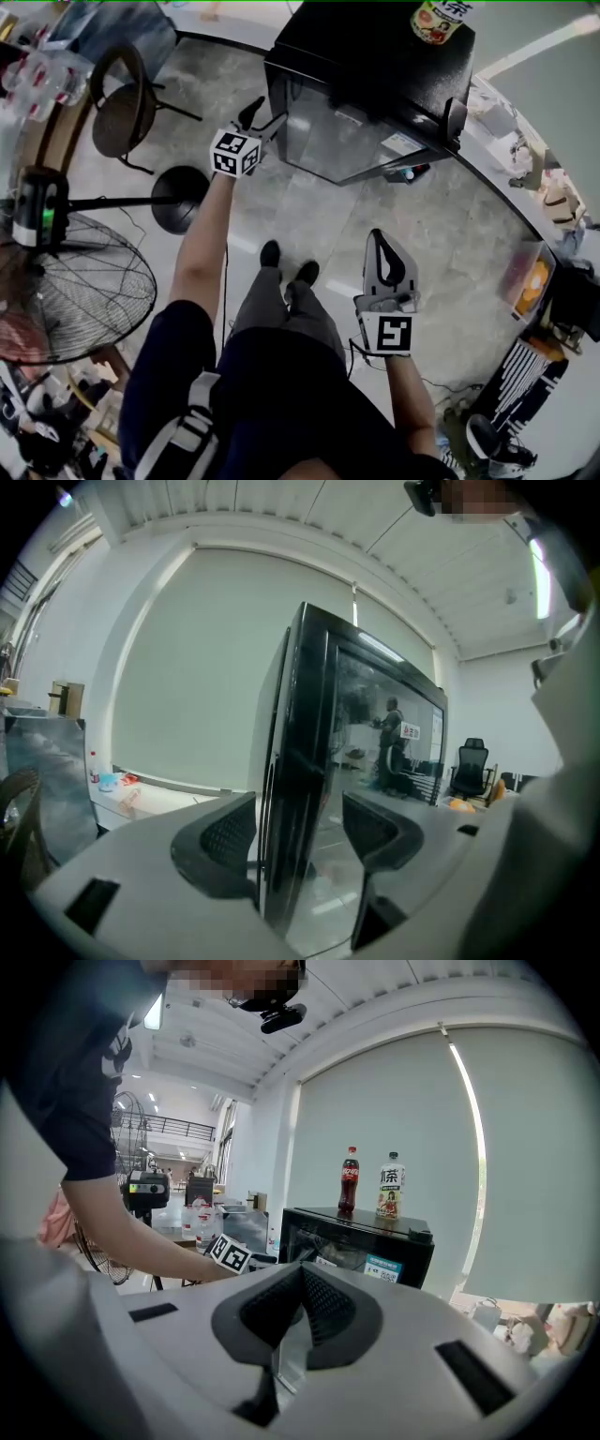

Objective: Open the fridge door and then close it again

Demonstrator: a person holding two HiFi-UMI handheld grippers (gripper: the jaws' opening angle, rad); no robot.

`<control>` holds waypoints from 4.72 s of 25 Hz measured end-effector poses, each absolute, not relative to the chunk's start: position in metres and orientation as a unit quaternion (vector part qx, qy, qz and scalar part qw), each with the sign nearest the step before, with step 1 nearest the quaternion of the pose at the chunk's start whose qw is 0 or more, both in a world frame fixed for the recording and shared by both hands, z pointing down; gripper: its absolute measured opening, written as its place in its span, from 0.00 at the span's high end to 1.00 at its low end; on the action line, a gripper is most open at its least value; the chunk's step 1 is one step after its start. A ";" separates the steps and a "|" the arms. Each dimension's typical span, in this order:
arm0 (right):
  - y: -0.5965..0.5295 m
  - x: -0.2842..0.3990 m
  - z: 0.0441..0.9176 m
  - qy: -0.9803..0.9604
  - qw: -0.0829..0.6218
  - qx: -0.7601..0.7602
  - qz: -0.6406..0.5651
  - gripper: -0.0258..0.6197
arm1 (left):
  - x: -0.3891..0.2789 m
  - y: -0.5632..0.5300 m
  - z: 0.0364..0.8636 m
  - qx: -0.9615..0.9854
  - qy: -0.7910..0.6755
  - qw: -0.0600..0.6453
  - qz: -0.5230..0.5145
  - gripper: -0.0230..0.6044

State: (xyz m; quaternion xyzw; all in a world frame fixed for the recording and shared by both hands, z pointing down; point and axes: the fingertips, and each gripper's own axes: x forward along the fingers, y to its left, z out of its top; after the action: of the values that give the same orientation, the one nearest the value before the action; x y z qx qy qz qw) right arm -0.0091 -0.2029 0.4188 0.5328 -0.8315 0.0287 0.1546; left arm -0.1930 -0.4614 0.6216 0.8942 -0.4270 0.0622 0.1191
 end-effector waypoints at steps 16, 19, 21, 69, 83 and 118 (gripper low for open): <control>-0.207 -0.014 0.443 -0.831 0.161 0.529 0.052 0.93 | -0.186 -0.475 0.631 0.918 -0.373 0.113 0.075 0.63; -0.206 -0.015 0.448 -0.832 0.162 0.528 0.056 0.93 | -0.184 -0.476 0.631 0.922 -0.363 0.110 0.081 0.65; -0.206 -0.017 0.451 -0.833 0.162 0.526 0.059 0.93 | -0.185 -0.476 0.632 0.922 -0.361 0.110 0.084 0.66; -0.152 -0.007 0.450 -0.847 0.139 0.509 0.066 0.93 | -0.198 -0.334 0.625 0.860 -0.493 0.094 0.094 0.72; -0.106 0.024 0.430 -0.855 0.121 0.500 0.061 0.93 | -0.187 -0.264 0.623 0.830 -0.538 0.102 0.104 0.75; 0.011 -0.006 0.411 -0.824 0.137 0.548 0.050 0.93 | -0.131 -0.114 0.615 0.821 -0.550 0.096 0.117 0.83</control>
State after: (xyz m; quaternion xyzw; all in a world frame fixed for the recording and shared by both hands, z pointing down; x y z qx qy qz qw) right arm -0.0063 0.0108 0.4114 0.5475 -0.8240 0.0501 0.1369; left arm -0.1312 -0.1135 0.6153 0.8215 -0.5499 0.1172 0.0955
